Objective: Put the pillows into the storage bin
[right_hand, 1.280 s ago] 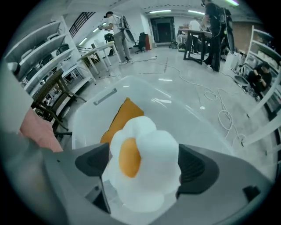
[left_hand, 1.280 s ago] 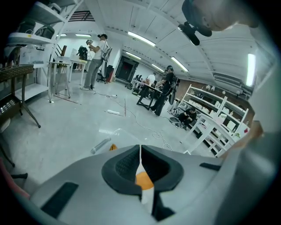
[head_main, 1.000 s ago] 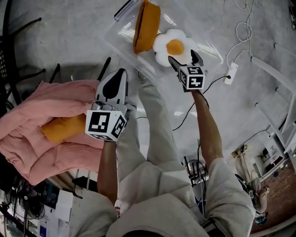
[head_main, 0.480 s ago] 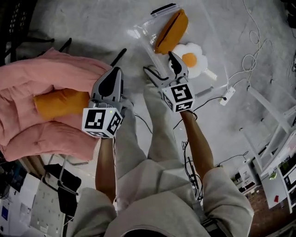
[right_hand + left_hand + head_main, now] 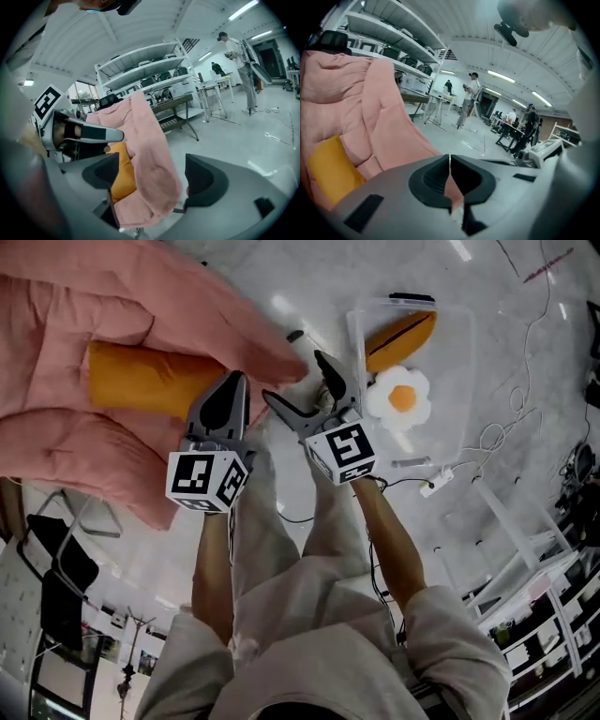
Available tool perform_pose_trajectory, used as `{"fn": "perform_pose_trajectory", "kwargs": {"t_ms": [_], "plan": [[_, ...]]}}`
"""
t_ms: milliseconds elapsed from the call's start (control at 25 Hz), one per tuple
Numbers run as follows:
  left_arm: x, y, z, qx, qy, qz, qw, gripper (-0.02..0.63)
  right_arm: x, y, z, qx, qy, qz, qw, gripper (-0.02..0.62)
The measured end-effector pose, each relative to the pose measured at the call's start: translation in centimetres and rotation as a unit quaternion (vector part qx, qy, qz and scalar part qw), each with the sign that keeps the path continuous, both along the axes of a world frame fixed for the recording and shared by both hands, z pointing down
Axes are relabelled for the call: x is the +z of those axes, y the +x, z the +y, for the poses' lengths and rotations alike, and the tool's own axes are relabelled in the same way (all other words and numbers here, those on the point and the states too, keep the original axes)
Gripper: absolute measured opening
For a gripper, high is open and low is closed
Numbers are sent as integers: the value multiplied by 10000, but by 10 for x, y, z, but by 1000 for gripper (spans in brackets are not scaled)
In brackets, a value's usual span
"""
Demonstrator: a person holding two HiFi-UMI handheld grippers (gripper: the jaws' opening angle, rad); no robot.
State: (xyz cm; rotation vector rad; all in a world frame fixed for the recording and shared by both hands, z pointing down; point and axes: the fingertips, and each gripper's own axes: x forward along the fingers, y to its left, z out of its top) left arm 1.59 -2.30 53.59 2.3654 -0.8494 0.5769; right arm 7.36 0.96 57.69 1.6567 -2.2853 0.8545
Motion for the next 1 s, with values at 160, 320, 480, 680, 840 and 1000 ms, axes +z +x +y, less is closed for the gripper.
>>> {"fn": "perform_pose_trajectory", "kwargs": {"t_ms": [160,320,480,680,840,1000], "plan": [[-3,-75,-19,-555,2,13,9985,17,-14,-74,-31,-527,116,-13,9985,437],[-2,-146,-35,-1076,-7,15,9942,17,-13,-143,-57,-1035,119,-68,9945,439],[-2,-210,-48,-1571,-2,43,9876,15,4,-210,-77,-1645,-81,-130,9863,453],[1,-269,-57,-1993,-51,107,9799,17,42,-274,-95,-2254,-430,15,9733,501],[8,-307,-61,-2244,-131,167,9743,15,79,-316,-107,-2727,-737,261,9589,537],[17,-336,-59,-2445,-221,201,9692,17,124,-340,-112,-3099,-1067,784,9415,569]]}}
